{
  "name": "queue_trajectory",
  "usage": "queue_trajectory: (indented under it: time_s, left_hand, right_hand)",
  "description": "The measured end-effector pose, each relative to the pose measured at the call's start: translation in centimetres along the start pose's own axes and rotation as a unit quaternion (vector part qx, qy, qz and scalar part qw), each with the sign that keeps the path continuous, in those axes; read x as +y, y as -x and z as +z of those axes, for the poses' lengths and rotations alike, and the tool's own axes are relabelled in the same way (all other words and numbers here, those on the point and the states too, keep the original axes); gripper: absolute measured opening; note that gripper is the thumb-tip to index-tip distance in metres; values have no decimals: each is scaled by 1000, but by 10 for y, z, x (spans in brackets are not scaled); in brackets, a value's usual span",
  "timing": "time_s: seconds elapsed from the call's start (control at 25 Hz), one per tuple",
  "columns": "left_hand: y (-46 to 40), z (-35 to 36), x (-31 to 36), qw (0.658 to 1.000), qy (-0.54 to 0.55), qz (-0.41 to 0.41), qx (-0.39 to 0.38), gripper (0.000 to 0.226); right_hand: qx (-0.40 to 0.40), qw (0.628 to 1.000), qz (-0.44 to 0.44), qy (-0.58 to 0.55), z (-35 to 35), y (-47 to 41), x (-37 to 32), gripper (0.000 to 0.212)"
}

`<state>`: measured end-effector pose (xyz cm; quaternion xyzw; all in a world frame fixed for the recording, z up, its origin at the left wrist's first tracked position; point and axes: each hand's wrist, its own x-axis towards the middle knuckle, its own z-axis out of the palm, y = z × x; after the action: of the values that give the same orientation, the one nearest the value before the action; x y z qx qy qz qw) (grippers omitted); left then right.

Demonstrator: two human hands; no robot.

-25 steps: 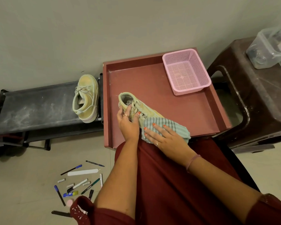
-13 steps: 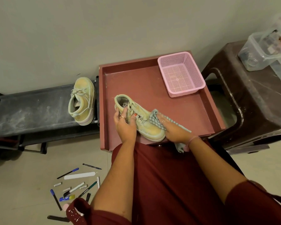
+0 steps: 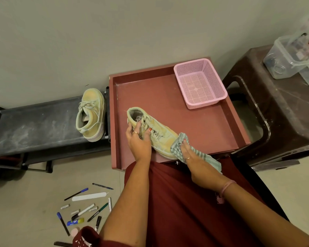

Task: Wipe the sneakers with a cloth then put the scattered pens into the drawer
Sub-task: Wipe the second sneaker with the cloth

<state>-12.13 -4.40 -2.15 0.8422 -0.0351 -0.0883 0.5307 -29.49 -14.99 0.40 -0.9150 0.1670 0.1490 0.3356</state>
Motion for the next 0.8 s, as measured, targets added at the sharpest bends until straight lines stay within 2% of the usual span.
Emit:
queue_trajectory:
  time_s: [0.08, 0.24, 0.32, 0.68, 0.8]
  left_hand:
    - [0, -1, 0, 1000, -4, 1, -8, 46]
    - [0, -2, 1, 1000, -8, -2, -13, 46]
    - [0, -3, 0, 1000, -5, -1, -16, 46]
    - [-3, -2, -7, 1000, 26, -3, -11, 45]
    - [-2, -1, -6, 1000, 26, 0, -9, 45]
  right_hand:
    - [-1, 1000, -11, 0, -8, -21, -2, 89]
    - [-73, 997, 11, -24, -41, -96, -10, 75]
    - [-67, 997, 28, -40, -46, -115, -15, 68]
    - [29, 997, 20, -68, -14, -27, 11, 75]
    - [45, 997, 13, -67, -13, -29, 5, 76]
